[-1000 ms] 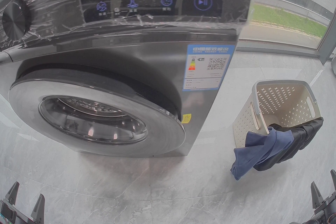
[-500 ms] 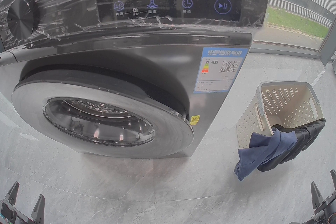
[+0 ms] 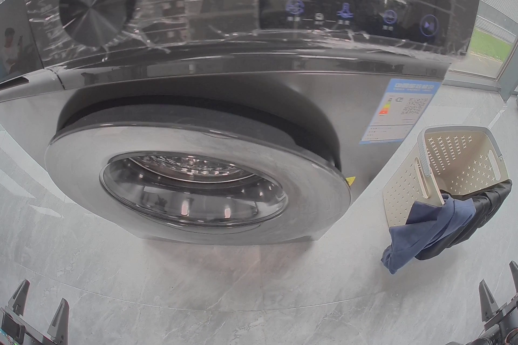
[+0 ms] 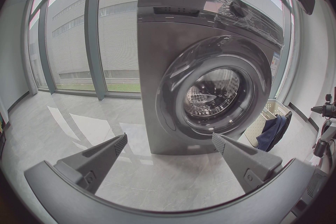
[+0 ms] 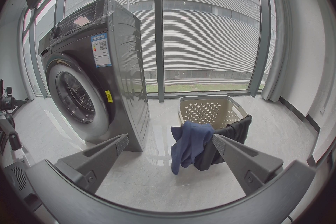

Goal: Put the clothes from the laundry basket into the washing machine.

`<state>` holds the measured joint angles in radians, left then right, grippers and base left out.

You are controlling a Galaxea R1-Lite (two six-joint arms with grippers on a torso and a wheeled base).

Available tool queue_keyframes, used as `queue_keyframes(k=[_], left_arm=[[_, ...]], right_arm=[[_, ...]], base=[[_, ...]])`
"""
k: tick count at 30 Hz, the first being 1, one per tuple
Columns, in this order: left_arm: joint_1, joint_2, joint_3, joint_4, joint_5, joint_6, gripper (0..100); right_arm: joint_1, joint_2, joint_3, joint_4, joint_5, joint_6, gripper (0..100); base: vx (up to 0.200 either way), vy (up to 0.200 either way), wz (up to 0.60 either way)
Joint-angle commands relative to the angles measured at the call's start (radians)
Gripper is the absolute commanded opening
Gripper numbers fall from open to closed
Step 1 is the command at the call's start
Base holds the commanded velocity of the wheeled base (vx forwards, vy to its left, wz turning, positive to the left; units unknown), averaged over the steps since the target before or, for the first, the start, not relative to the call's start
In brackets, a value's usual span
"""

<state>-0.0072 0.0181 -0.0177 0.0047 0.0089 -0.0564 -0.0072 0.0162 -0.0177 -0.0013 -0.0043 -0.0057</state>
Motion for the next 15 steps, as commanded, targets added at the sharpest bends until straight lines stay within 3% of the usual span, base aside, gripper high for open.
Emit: queue_keyframes(k=[1, 6, 11, 15], left_arm=[[0.0, -0.013, 0.016, 0.0, 0.0, 0.0, 100], [0.0, -0.013, 0.016, 0.0, 0.0, 0.0, 100], [0.0, -0.013, 0.016, 0.0, 0.0, 0.0, 100], [0.0, -0.013, 0.016, 0.0, 0.0, 0.0, 100]], right_arm=[[0.001, -0.016, 0.018, 0.0, 0.0, 0.0, 100], [0.0, -0.016, 0.018, 0.0, 0.0, 0.0, 100], [0.0, -0.016, 0.018, 0.0, 0.0, 0.0, 100], [0.001, -0.016, 0.018, 0.0, 0.0, 0.0, 100]], base=[[0.0, 0.0, 0.0], [0.0, 0.0, 0.0], [-0.2, 0.0, 0.0], [0.0, 0.0, 0.0]])
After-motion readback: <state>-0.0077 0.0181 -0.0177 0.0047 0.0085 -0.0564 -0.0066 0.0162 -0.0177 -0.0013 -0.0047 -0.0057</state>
